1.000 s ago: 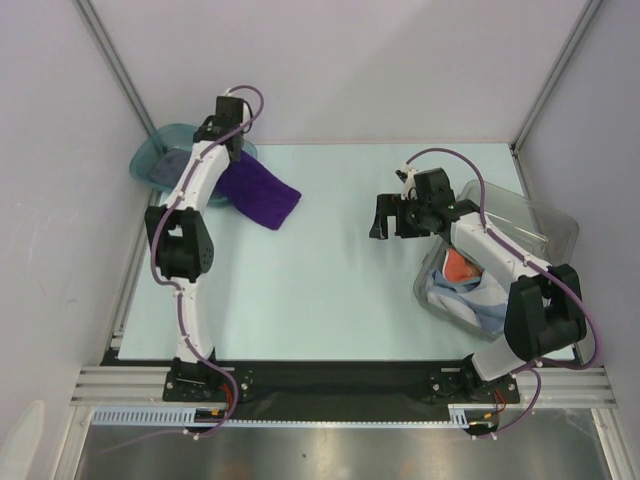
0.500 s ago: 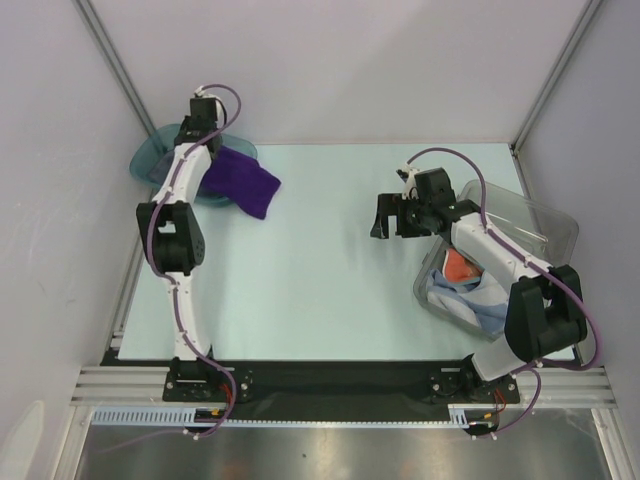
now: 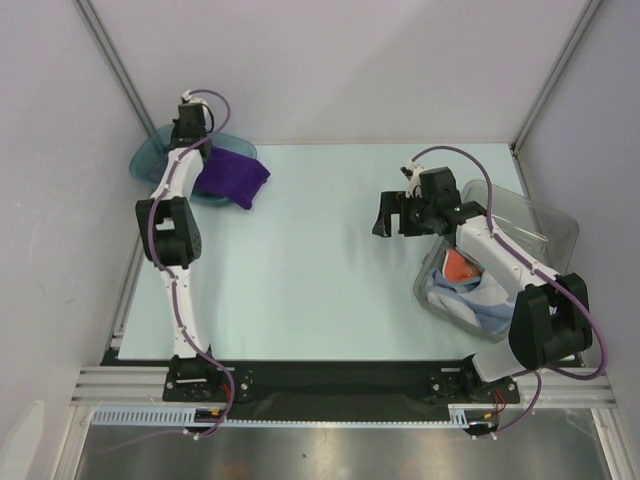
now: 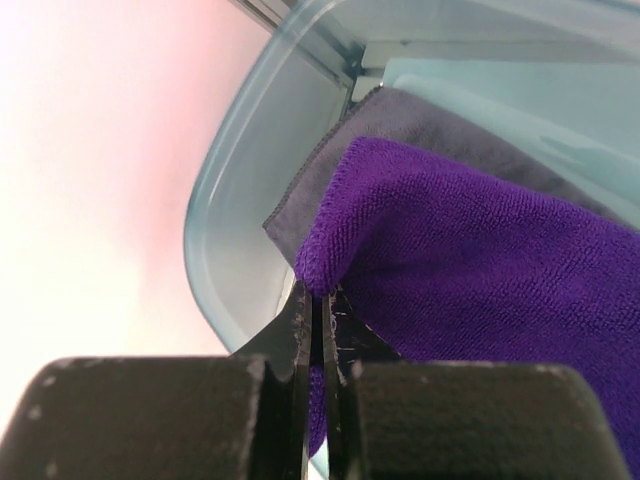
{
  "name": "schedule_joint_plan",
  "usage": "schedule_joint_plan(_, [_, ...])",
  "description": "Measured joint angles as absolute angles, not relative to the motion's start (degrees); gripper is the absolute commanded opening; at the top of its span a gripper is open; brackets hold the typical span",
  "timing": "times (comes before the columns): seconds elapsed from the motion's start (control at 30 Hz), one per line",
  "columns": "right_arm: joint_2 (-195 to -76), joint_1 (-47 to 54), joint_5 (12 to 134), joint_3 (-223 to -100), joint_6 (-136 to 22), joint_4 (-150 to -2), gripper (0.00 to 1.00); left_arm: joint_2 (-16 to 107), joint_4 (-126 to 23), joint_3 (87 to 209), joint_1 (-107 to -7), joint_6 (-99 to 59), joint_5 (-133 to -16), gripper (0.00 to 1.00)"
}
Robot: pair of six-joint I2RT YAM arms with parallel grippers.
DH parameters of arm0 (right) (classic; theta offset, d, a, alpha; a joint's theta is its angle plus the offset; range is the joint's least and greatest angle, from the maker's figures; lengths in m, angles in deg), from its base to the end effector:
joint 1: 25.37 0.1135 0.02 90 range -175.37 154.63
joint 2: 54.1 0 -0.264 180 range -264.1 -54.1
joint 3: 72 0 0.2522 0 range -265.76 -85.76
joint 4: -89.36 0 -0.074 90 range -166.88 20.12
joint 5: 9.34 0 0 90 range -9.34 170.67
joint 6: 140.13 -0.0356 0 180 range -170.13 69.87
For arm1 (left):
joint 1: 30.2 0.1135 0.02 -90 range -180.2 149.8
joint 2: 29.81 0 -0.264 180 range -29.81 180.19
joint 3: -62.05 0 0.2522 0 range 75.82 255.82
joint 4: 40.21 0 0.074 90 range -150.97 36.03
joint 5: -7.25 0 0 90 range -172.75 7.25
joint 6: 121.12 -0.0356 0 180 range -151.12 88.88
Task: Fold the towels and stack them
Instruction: Neatly place the folded towel into the bin
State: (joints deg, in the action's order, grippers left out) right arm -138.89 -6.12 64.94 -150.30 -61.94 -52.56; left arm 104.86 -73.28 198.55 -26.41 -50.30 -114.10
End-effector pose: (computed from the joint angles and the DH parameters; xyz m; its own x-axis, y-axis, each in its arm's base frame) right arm 0.3025 0.1158 0.2719 -0.7508 -0.0535 -0.6584 -0.3534 0.8746 0.3319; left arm 0.5445 0.0546 0.2552 -0.6531 0.2379 -0.7189 -0.3025 0.7883 0.5357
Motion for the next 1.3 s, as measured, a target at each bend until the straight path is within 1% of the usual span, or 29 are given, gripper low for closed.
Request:
schedule_joint_plan(0.3, [-138.6,-6.5,65.2,-150.3,-61.9,-52.5,1.00,107.2,-71.4,198.6,-24.8,-52.2,-114.1,0.00])
schedule_joint_plan(0.63, [-138.6,-6.5,66.1,-150.4,-61.9,-51.8,1.00,108.3,-66.0,198.7,-23.0,-55.0,-114.3,0.00])
schedule_joint_plan(0.8, [-138.6,-6.5,66.7,-150.4,-61.9,-51.6,1.00,111.5,-64.7,202.3,-21.8,-55.7,-112.8,0.01])
schedule_joint_plan(0.83, [-138.6,-6.5,66.8,-150.4,-61.9,-51.6,1.00,112.1,-64.3,202.6,-21.5,-55.7,-112.6,0.04])
schedule_joint_plan(0.87, [-138.6,-6.5,66.8,-150.4,-61.9,-51.5,1.00,112.6,-63.9,202.8,-21.3,-55.7,-112.5,0.21])
schedule_joint_plan(0.97, [-138.6,-6.5,66.9,-150.4,-61.9,-51.4,1.00,114.1,-62.7,202.8,-20.9,-56.3,-112.7,0.62])
schedule_joint_plan(1.03, [-138.6,-6.5,67.0,-150.4,-61.9,-51.4,1.00,115.0,-62.1,202.8,-20.7,-56.0,-113.4,0.70])
schedule_joint_plan(1.07, [-138.7,-6.5,67.2,-150.5,-61.9,-51.4,1.00,115.2,-62.1,202.9,-20.7,-55.7,-113.8,0.76])
schedule_joint_plan(1.13, [-138.8,-6.5,67.5,-150.8,-61.9,-51.3,1.00,115.2,-62.2,202.9,-20.7,-55.1,-114.1,0.79])
schedule_joint_plan(1.17, [-138.9,-6.5,67.7,-150.9,-61.9,-51.3,1.00,115.1,-62.2,202.9,-20.9,-54.7,-114.1,0.82])
schedule_joint_plan(1.2, [-139.0,-6.3,67.9,-151.0,-61.9,-51.3,1.00,114.9,-62.4,202.9,-21.0,-54.2,-114.1,0.90])
schedule_joint_plan(1.23, [-139.0,-6.1,68.5,-151.0,-61.9,-51.3,1.00,114.5,-63.0,202.9,-21.1,-53.6,-114.0,0.92])
schedule_joint_plan(1.27, [-139.0,-5.8,69.2,-151.1,-61.9,-51.1,0.99,114.0,-64.0,202.9,-21.4,-52.6,-113.6,0.99])
schedule_joint_plan(1.3, [-139.1,-5.5,70.0,-151.2,-61.9,-51.0,1.00,113.4,-64.6,202.9,-21.7,-52.0,-113.1,1.00])
